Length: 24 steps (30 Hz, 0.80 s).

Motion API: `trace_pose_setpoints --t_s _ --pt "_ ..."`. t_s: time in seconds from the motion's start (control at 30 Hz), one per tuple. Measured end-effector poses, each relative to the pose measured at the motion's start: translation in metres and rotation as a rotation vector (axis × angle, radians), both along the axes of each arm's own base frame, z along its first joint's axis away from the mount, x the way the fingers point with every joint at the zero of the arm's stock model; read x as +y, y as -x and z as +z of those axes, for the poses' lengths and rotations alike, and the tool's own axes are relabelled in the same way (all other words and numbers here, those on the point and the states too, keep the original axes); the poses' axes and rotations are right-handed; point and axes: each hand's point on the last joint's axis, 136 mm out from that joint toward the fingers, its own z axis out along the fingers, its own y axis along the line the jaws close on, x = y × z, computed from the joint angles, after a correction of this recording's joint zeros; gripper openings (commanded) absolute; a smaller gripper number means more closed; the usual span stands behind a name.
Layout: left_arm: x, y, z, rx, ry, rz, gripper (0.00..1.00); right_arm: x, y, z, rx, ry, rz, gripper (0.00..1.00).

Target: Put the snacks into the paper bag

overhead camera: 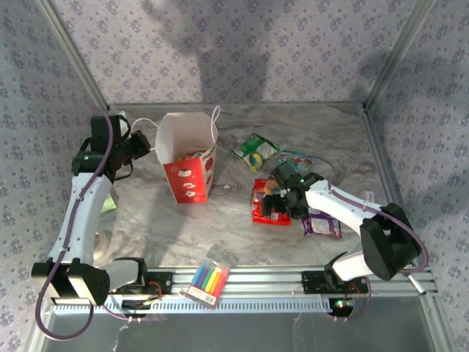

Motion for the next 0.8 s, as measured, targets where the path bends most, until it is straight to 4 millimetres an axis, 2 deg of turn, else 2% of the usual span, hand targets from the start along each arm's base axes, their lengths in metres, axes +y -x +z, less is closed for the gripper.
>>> trace_pose_setpoints --t_s 0.47,0.7,0.8 --pt "-0.003 0.0 0.0 0.0 0.0 -0.008 0.11 0.008 0.002 -0.024 0.042 -0.072 -0.004 1.0" --pt "-0.006 -0.001 -0.003 0.008 0.0 -0.017 0.11 0.009 0.001 -0.026 0.04 -0.085 -0.008 1.0" --pt "-0.008 -0.002 -0.006 0.019 -0.001 -0.022 0.11 0.009 0.0 -0.027 0.038 -0.09 -0.014 0.95"
